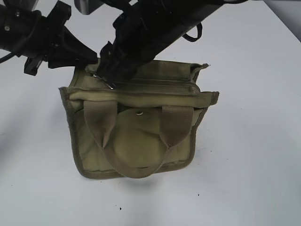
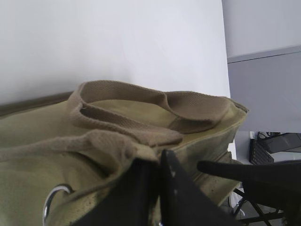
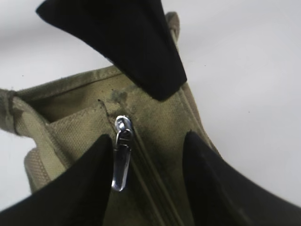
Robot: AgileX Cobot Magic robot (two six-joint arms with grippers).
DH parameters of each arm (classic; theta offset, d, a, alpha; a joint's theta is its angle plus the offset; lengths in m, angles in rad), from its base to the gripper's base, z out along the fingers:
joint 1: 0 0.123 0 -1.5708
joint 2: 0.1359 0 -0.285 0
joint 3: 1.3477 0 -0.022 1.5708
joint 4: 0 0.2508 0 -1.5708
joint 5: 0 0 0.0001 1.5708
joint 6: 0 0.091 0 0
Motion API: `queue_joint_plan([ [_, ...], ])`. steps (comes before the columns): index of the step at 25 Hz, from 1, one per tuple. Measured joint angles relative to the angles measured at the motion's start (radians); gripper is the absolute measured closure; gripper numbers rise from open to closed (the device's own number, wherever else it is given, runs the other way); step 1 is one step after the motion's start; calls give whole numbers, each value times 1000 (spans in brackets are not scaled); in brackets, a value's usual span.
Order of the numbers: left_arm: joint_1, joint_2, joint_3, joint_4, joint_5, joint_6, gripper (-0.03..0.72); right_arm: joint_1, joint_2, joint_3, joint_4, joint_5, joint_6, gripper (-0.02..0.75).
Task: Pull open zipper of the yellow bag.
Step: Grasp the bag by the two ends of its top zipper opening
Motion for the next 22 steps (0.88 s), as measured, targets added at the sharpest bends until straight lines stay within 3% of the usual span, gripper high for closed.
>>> queue_joint_plan([
  [8, 0, 0, 0, -3, 2, 0, 663, 0, 39, 0, 3, 17, -28, 387],
  [14, 0, 5, 0, 1, 3, 0, 663, 0, 76, -5, 3, 20, -46, 512],
  [19, 0, 9, 0, -2, 4, 1, 663, 0, 84, -7, 11, 42, -47, 707],
  [22, 0, 9, 0, -2, 10, 2, 663, 0, 85, -10, 15, 65, -48, 736],
])
